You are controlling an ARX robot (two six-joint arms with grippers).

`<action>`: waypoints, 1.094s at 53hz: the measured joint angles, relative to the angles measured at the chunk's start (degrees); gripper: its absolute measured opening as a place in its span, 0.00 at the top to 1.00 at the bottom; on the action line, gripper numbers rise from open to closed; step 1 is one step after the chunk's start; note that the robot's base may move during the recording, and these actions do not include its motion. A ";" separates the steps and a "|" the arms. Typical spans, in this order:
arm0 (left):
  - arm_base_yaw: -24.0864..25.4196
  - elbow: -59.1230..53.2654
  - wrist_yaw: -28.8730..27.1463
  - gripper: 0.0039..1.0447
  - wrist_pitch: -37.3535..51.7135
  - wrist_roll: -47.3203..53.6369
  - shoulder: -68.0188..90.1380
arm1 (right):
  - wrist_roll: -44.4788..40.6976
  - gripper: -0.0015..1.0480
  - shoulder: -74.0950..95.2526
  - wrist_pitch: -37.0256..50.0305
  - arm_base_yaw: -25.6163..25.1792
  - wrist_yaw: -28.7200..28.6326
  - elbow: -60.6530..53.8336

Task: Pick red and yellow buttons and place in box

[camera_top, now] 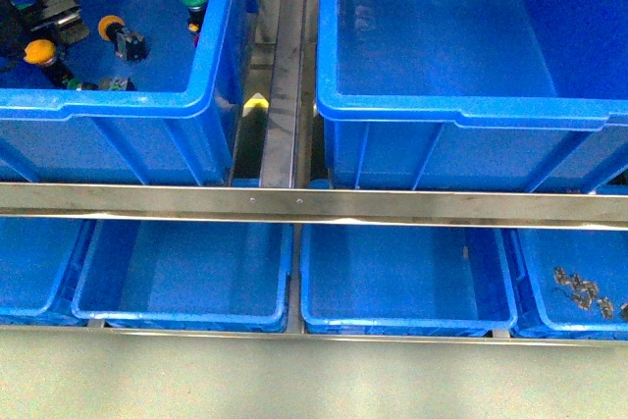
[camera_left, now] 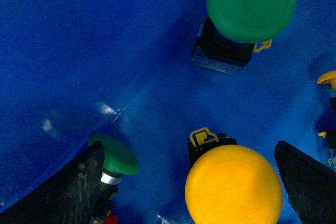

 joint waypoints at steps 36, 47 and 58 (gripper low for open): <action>0.39 -2.38 1.49 0.68 2.29 0.33 -0.76 | 0.00 0.06 0.00 0.00 0.00 0.00 0.00; 1.38 -9.68 6.08 0.68 5.11 -0.81 -5.86 | 0.00 0.06 0.00 0.00 0.00 -0.02 0.00; 2.49 -22.49 19.34 0.68 7.32 -5.16 -19.67 | 0.00 0.06 0.00 0.00 0.00 0.00 0.00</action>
